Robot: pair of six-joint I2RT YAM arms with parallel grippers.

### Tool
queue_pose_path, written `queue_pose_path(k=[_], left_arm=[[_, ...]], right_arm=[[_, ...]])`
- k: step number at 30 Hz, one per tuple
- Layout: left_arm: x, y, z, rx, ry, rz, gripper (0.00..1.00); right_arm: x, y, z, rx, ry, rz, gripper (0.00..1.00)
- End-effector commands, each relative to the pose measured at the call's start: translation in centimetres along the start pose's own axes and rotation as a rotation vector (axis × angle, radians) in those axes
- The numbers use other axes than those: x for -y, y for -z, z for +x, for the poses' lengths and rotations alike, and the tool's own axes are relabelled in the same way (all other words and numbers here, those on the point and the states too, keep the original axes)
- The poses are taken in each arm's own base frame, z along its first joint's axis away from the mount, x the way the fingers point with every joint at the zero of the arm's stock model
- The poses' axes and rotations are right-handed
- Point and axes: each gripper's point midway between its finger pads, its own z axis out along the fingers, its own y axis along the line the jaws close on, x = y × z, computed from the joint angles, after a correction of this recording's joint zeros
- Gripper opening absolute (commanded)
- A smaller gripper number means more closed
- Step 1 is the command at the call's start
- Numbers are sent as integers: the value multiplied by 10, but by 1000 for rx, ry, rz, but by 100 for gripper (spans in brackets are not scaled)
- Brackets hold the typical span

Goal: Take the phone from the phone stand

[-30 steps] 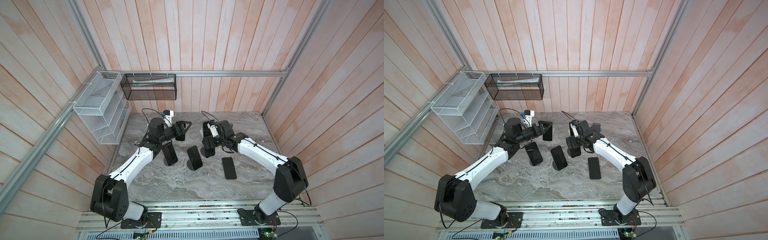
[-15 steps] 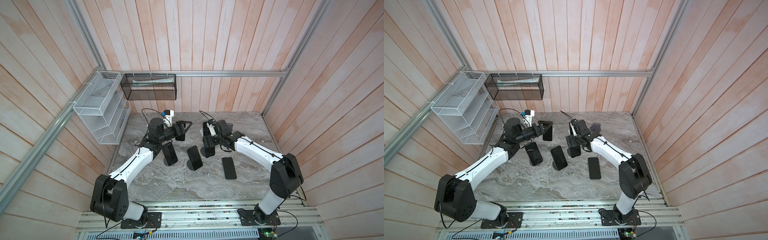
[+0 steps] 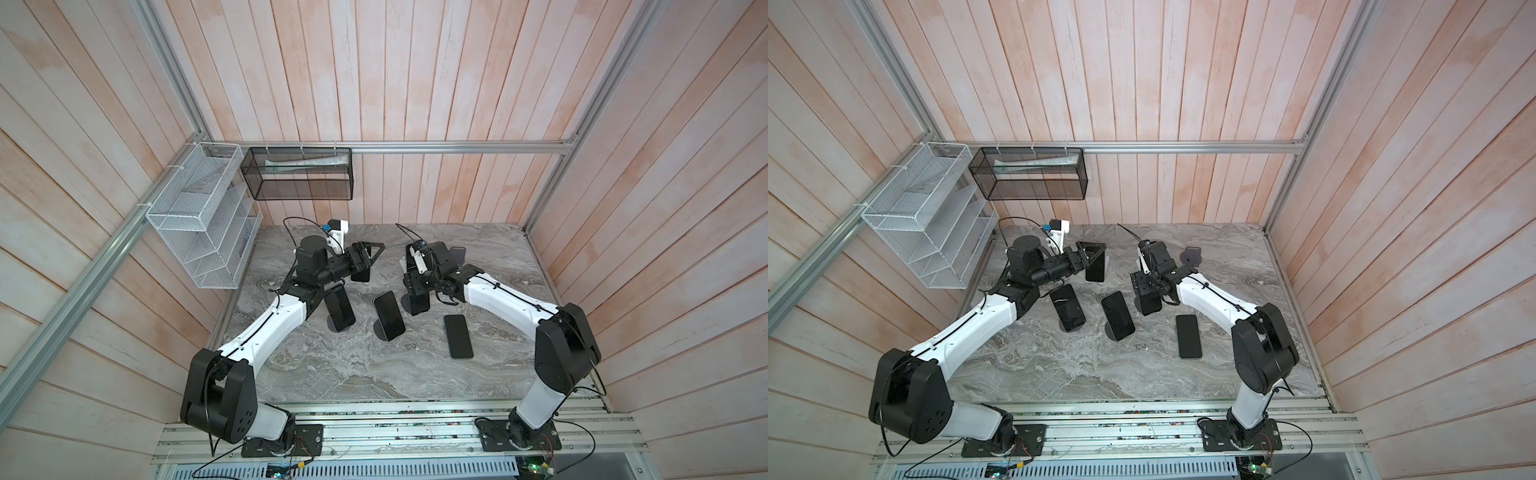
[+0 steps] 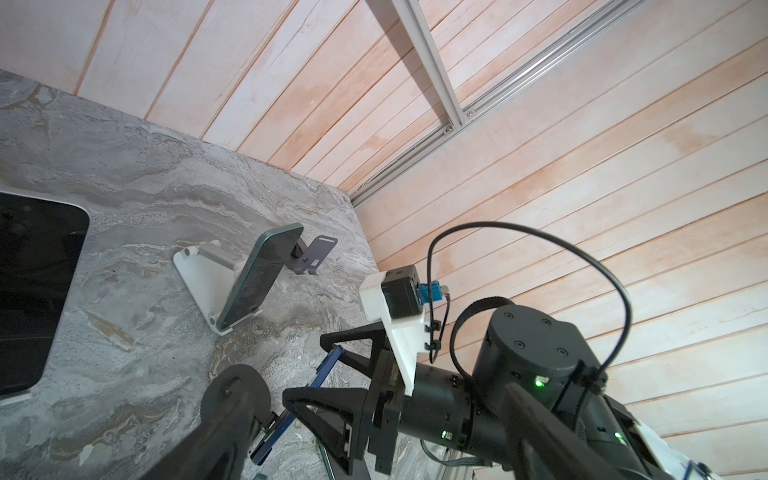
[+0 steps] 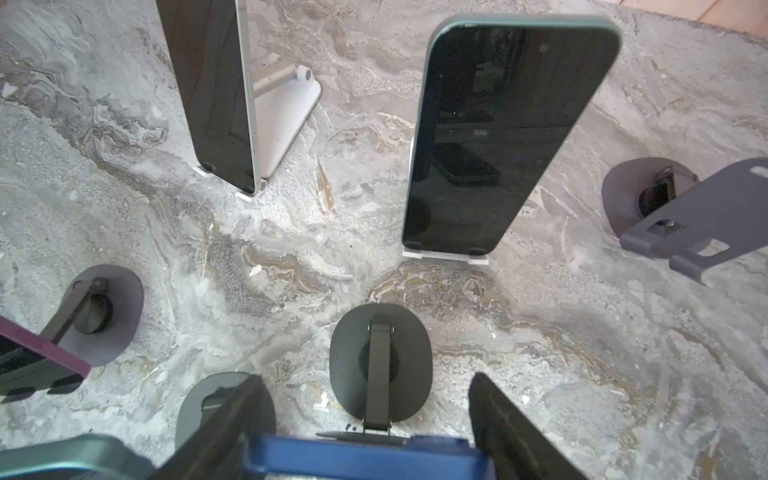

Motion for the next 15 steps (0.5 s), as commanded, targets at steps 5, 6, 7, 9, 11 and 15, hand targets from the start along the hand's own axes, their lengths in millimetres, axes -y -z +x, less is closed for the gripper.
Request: queue_pose_path(k=[5, 6, 7, 9, 11, 15], left_arm=[[6, 5, -2, 10, -12, 24, 94], [6, 5, -1, 10, -13, 23, 94], [5, 5, -2, 12, -11, 20, 94], [6, 5, -1, 7, -7, 26, 94], [7, 5, -1, 8, -10, 31, 94], [12, 7, -3, 17, -39, 33, 92]], right_arm=[[1, 0, 2, 0, -1, 35, 68], [0, 2, 1, 7, 0, 30, 68], [-2, 4, 0, 9, 4, 28, 67], [-3, 9, -4, 26, 9, 39, 66], [-5, 17, -10, 46, 6, 37, 65], [-11, 38, -27, 98, 21, 14, 65]])
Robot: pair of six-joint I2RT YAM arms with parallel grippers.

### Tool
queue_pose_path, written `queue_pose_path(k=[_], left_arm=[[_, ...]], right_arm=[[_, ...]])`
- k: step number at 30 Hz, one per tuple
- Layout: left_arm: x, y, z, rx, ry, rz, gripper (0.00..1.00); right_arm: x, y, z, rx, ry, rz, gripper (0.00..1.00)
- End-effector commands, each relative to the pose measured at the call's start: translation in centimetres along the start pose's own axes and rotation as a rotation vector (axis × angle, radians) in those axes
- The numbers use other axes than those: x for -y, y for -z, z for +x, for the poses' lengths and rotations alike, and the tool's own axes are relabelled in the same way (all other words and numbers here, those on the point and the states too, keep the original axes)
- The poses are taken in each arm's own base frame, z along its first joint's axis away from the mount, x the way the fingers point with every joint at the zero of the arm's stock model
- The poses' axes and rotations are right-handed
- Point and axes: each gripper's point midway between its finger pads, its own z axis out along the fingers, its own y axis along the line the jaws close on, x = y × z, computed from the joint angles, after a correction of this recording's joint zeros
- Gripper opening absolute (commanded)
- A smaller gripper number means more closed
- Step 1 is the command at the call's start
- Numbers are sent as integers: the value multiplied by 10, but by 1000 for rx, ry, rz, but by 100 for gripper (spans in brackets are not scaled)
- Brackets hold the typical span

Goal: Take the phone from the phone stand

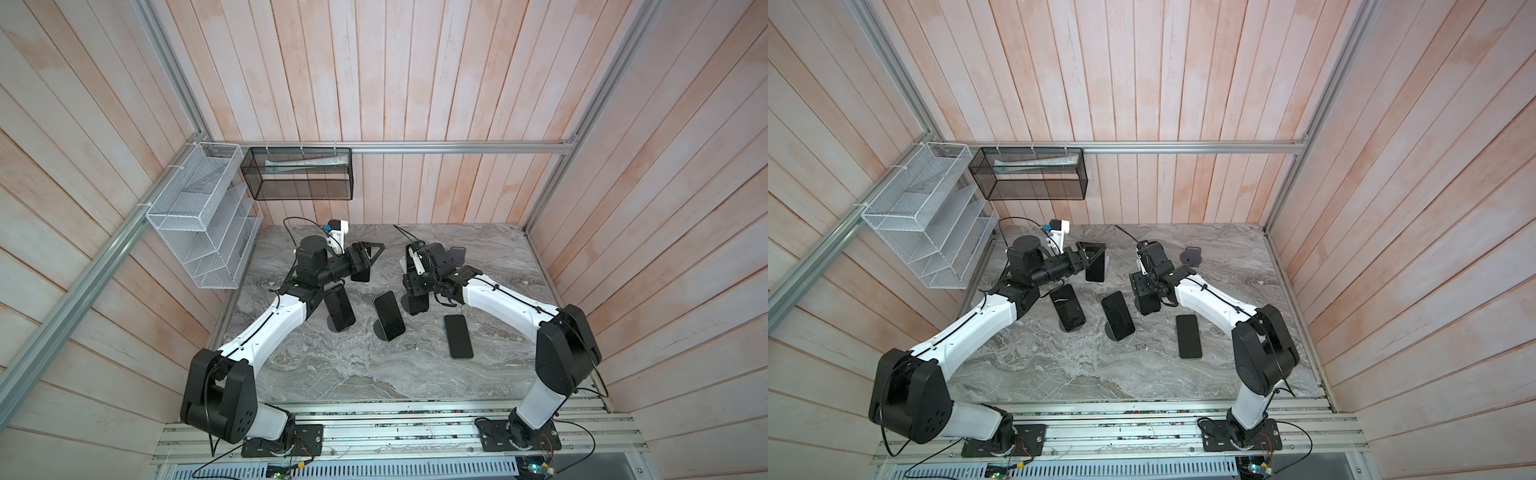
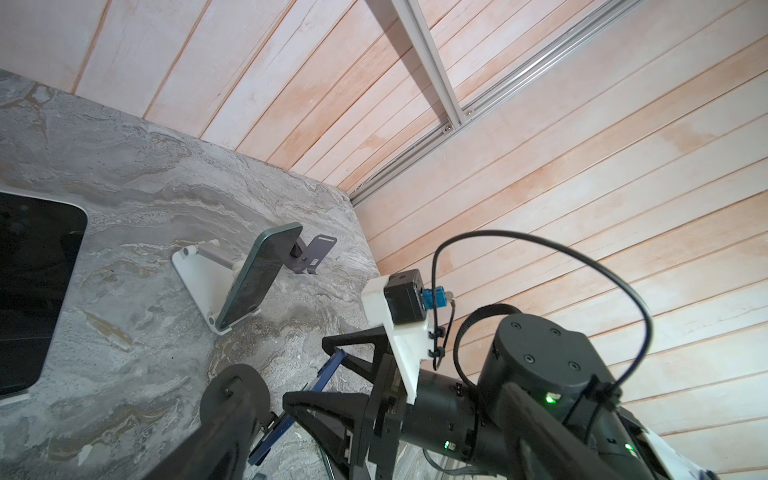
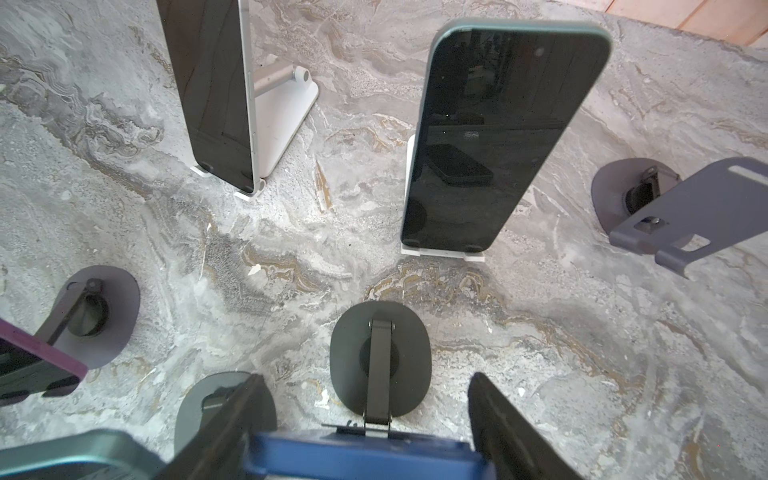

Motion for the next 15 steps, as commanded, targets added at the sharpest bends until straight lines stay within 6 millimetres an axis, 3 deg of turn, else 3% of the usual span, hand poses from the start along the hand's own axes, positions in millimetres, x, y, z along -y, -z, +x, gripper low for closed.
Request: queue_pose_path(k=[1, 10, 15], left_arm=[[15, 9, -5, 27, -52, 33, 92], [30, 10, -1, 30, -93, 66, 92], [37, 8, 4, 19, -108, 79, 92]], right_arm=[[-3, 37, -33, 113, 10, 2, 65], [9, 75, -51, 154, 45, 71, 65], [28, 95, -43, 152, 83, 154, 64]])
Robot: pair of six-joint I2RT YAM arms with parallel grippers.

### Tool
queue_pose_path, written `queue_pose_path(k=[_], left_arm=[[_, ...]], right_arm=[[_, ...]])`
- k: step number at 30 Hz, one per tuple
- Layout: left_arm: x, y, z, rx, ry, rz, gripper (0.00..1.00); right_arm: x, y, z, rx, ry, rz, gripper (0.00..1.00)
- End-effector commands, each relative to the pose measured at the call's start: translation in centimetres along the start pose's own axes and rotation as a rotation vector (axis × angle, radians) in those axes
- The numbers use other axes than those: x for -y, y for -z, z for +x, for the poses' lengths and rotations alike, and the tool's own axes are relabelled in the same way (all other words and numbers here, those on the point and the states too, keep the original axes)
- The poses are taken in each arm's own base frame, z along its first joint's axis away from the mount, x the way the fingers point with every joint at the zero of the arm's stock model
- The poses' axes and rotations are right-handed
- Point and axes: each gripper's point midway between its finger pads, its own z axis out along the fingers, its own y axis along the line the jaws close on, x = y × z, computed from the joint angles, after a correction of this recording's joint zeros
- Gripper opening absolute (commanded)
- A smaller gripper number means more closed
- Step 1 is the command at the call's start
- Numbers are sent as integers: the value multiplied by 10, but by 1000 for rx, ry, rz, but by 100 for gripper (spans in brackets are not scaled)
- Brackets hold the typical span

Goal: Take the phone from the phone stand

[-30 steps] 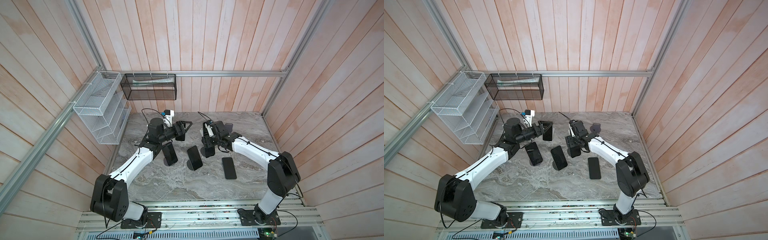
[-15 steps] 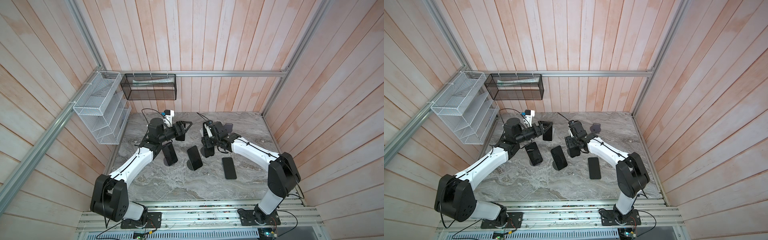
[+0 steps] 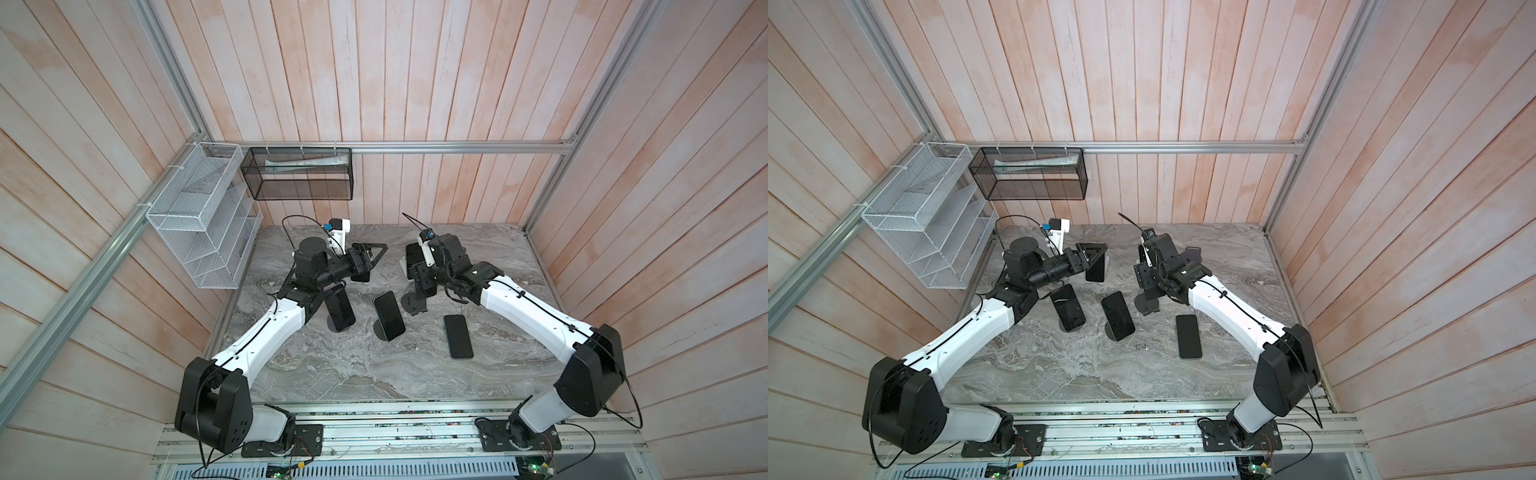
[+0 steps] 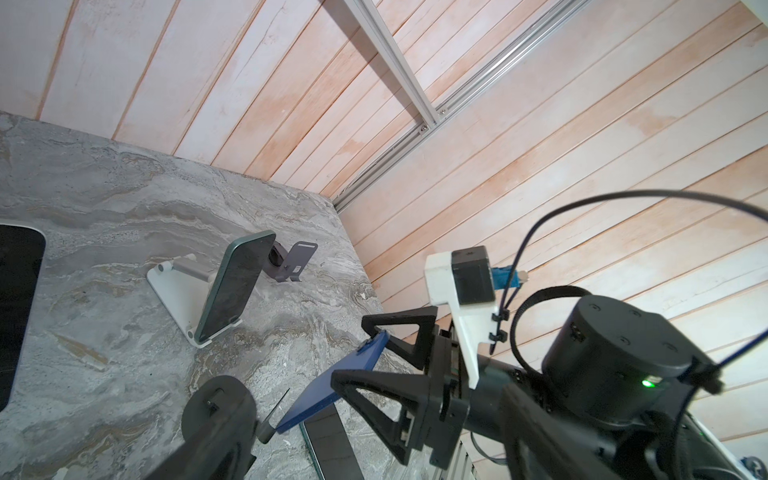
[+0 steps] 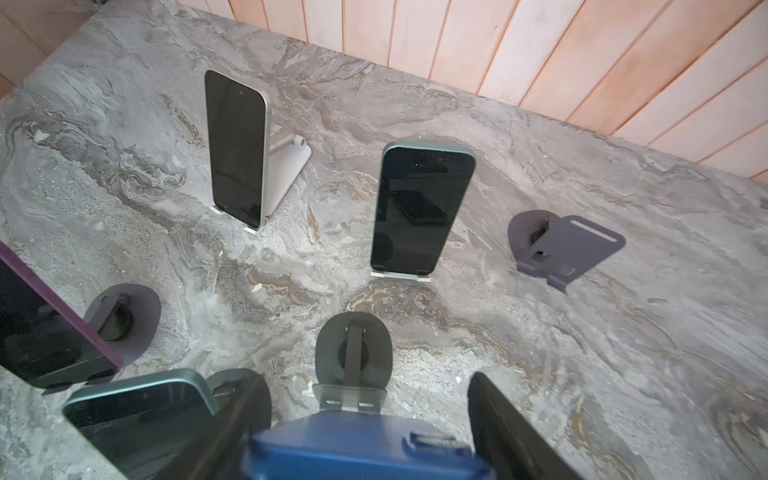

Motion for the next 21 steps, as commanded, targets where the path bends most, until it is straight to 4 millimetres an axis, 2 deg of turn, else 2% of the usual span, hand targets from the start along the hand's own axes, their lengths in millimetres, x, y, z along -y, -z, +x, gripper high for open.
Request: queue_pose_path(k=[1, 4, 8, 12, 16, 21], left_arm=[[14, 2, 2, 4, -55, 32, 92], [23, -2, 10, -15, -79, 54, 92], [43, -11, 32, -61, -110, 101, 92], [64, -27, 71, -155, -122, 158, 92], [78, -38, 104, -240, -116, 198, 92], [80, -40, 112, -249, -118, 190, 92]], right_arm=[[23, 28, -5, 30, 42, 98, 64], [40, 37, 11, 10, 45, 153, 64], [66, 48, 30, -24, 28, 226, 64], [103, 59, 47, -53, -14, 317, 65], [132, 67, 57, -50, -79, 354, 65], [158, 63, 77, -105, -110, 381, 64]])
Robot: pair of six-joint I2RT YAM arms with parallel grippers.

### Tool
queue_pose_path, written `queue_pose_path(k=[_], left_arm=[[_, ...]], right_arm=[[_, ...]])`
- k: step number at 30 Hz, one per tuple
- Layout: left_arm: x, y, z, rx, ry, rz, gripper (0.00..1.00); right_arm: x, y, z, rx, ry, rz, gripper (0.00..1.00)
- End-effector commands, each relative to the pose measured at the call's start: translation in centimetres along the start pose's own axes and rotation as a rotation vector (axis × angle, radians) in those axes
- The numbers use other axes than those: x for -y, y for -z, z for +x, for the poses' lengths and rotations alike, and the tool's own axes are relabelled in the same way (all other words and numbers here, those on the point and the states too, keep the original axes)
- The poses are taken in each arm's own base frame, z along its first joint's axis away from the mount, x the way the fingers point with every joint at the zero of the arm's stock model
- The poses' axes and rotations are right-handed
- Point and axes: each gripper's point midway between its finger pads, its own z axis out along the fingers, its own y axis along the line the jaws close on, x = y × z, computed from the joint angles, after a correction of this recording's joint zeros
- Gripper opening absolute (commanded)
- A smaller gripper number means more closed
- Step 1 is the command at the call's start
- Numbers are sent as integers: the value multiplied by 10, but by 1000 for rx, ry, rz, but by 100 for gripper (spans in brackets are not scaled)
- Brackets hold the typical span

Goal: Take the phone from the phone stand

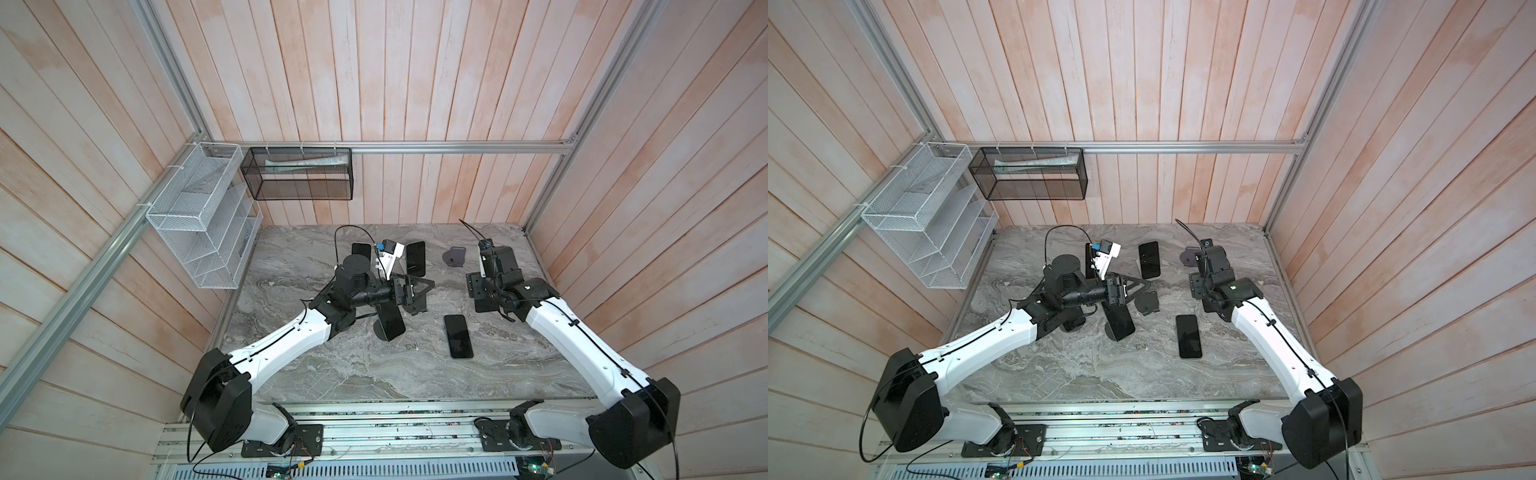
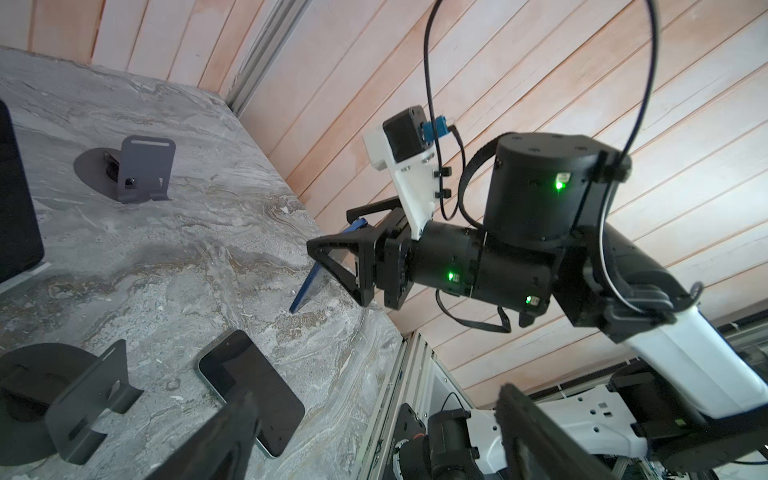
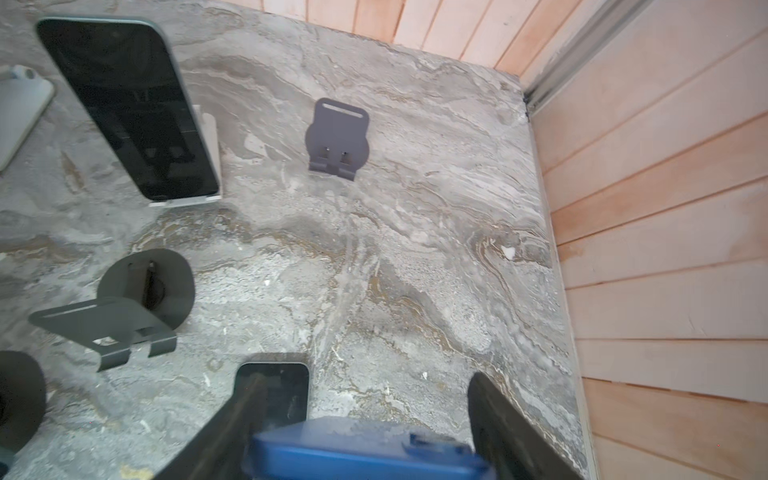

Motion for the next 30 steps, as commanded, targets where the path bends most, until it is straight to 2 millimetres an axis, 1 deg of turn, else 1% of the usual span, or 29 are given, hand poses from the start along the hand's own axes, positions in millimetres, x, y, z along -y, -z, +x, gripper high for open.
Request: queue_pose_path(k=[1, 4, 5, 14, 23, 30], left_arm=[[-4, 0, 0, 9, -24, -16, 92], [-3, 2, -3, 19, -33, -23, 92], [-4, 2, -3, 20, -34, -25, 92], [0, 6, -7, 37, -57, -32, 92], [4, 9, -11, 49, -66, -30, 92], [2, 9, -10, 45, -62, -32, 92]], right_arm=[[15, -2, 5, -4, -2, 16, 64], [24, -7, 10, -25, -19, 1, 64], [24, -9, 12, -35, -24, -7, 64], [6, -34, 32, -159, -20, -97, 64], [6, -52, 44, -230, -34, -96, 63], [0, -66, 51, -284, -48, -139, 63]])
